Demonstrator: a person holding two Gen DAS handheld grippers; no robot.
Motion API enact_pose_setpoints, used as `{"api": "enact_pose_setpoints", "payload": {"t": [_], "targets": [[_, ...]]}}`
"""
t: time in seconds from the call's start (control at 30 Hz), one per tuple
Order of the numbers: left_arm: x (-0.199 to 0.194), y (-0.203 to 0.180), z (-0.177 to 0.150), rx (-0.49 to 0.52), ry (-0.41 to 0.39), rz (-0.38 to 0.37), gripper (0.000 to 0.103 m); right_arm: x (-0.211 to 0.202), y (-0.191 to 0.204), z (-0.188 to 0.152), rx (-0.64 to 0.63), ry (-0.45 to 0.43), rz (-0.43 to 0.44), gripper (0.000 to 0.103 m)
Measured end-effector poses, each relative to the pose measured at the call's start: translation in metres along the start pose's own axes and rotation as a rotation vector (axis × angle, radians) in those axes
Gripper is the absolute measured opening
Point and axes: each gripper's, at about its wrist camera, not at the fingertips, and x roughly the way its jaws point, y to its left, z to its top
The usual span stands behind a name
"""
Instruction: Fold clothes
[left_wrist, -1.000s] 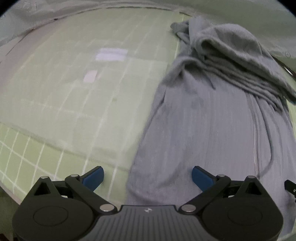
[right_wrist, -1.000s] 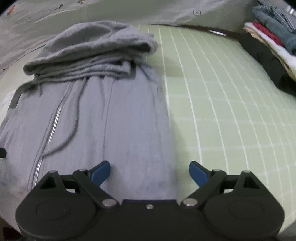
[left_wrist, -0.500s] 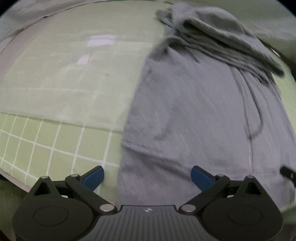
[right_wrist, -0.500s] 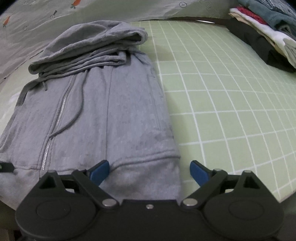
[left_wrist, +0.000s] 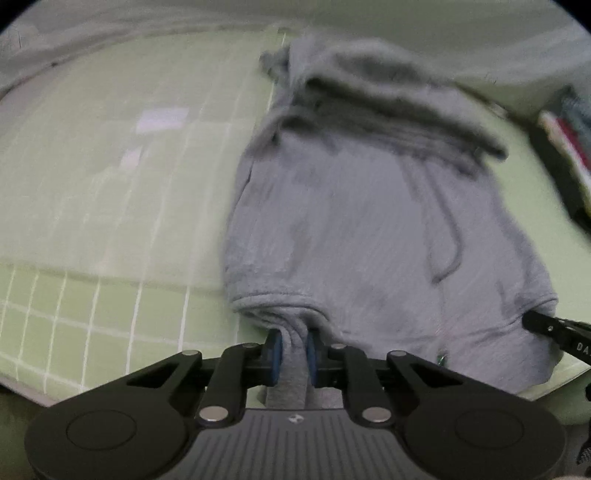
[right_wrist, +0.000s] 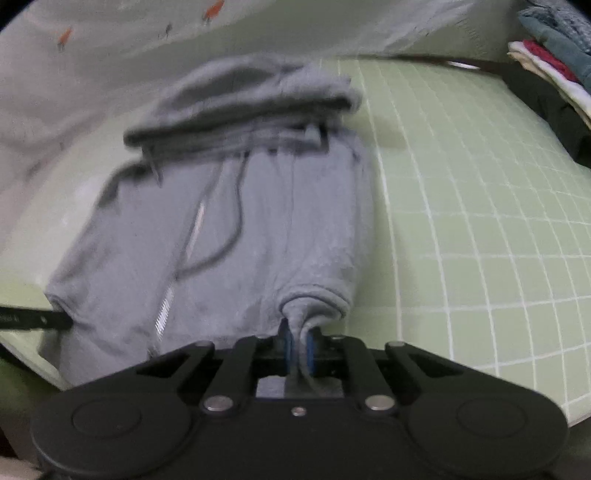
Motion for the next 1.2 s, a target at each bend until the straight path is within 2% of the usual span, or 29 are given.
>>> {"api": "enact_pose_setpoints", "payload": {"t": [0.17,0.2,0.33,0.4,0.57,0.73,0.77,0.8,0.83,0.87,0.9,0.93,0.97,1.0,1.03,1.1,1.2], "targets": [[-0.028,-0.003,0.041,-0.038,-0.141,-0.058,0.012,-0.022,-0.002,0.038,0.011,-0.123,0.033,0.008],[-0.033,-0.003,0.053,-0.045,-0.175,-0.07,0.003,-0.026,-0.002,0.049,0.013,-0.15,0.039,0.008],[-0.046,0.001,0.104,-0.051,-0.29,-0.128,0.003,-0.035,-0.008,0.093,0.064,-0.248,0.078,0.008],[-0.049,0.001,0.126,-0.039,-0.343,-0.131,0.003,-0.037,-0.011,0.113,0.086,-0.297,0.082,0.008],[-0.041,0.004,0.171,-0.052,-0.417,-0.152,0.003,-0.029,-0.021,0.158,0.185,-0.379,0.105,0.008],[-0.02,0.013,0.218,-0.111,-0.463,-0.149,0.005,-0.004,-0.022,0.199,0.181,-0.413,0.097,0.009],[-0.012,0.018,0.23,-0.144,-0.482,-0.122,0.012,0.005,-0.026,0.209,0.19,-0.416,0.094,0.011],[0.0,0.028,0.243,-0.199,-0.499,-0.07,0.02,0.016,-0.032,0.22,0.202,-0.419,0.089,0.021],[0.008,0.037,0.257,-0.242,-0.491,-0.032,0.027,0.03,-0.04,0.234,0.221,-0.418,0.063,0.035],[0.015,0.045,0.269,-0.28,-0.479,0.001,0.034,0.041,-0.047,0.247,0.235,-0.419,0.009,0.043],[0.018,0.053,0.277,-0.306,-0.489,0.006,0.04,0.046,-0.05,0.257,0.229,-0.438,-0.056,0.057],[0.019,0.06,0.281,-0.337,-0.513,-0.004,0.046,0.048,-0.051,0.267,0.207,-0.471,-0.12,0.065],[0.023,0.065,0.282,-0.366,-0.515,-0.011,0.066,0.049,-0.052,0.274,0.187,-0.497,-0.169,0.071],[0.029,0.067,0.282,-0.38,-0.496,-0.013,0.079,0.051,-0.053,0.278,0.171,-0.512,-0.198,0.081],[0.037,0.067,0.28,-0.371,-0.466,-0.016,0.08,0.055,-0.055,0.28,0.158,-0.507,-0.214,0.084],[0.062,0.06,0.271,-0.302,-0.365,-0.01,0.08,0.07,-0.06,0.276,0.143,-0.45,-0.211,0.085],[0.097,0.05,0.25,-0.249,-0.229,-0.009,0.081,0.105,-0.063,0.26,0.119,-0.309,-0.178,0.085]]}}
